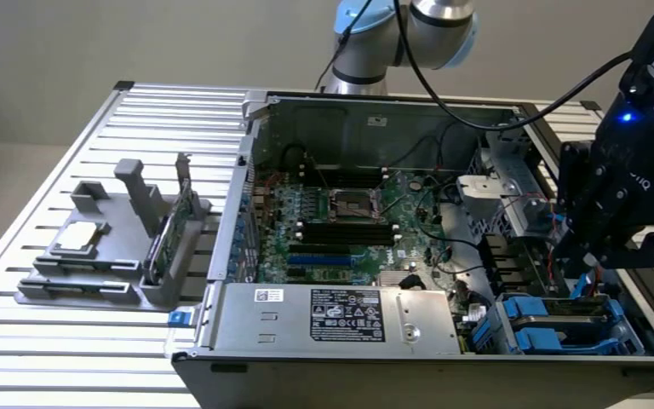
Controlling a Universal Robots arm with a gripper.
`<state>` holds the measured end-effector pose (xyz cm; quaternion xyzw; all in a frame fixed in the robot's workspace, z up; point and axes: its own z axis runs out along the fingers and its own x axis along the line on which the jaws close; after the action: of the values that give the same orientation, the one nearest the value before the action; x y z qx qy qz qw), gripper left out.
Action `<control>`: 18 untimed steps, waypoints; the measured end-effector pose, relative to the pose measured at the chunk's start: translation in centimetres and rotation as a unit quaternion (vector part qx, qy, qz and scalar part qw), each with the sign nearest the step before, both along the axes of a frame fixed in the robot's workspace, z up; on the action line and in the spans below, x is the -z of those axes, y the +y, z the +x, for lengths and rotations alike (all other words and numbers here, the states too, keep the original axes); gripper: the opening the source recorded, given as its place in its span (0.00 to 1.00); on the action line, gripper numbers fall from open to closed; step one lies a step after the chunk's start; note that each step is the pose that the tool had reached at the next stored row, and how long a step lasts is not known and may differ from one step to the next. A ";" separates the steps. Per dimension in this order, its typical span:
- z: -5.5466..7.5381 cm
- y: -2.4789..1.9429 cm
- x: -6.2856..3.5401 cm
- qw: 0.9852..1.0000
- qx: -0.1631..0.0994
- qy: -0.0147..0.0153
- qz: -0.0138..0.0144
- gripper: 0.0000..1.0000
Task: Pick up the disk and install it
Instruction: 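Insert the second disk wire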
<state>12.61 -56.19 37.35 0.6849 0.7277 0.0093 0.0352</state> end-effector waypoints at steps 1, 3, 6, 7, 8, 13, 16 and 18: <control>0.0 0.02 0.04 1.000 0.000 0.000 -0.001 0.26; 0.1 0.06 0.09 1.000 0.000 -0.001 -0.002 0.26; 0.1 0.11 0.20 1.000 0.000 -0.002 -0.003 0.26; 0.1 0.11 0.24 1.000 0.000 -0.003 -0.003 0.26; 0.1 0.12 0.27 1.000 0.000 -0.003 -0.004 0.26; 0.1 0.18 0.51 1.000 0.000 -0.005 -0.005 0.26; 0.1 0.24 0.63 1.000 0.000 -0.005 -0.005 0.26; 0.2 0.27 0.73 1.000 0.000 -0.006 -0.005 0.26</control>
<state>12.77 -55.92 36.62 0.6850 0.7272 0.0096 0.0430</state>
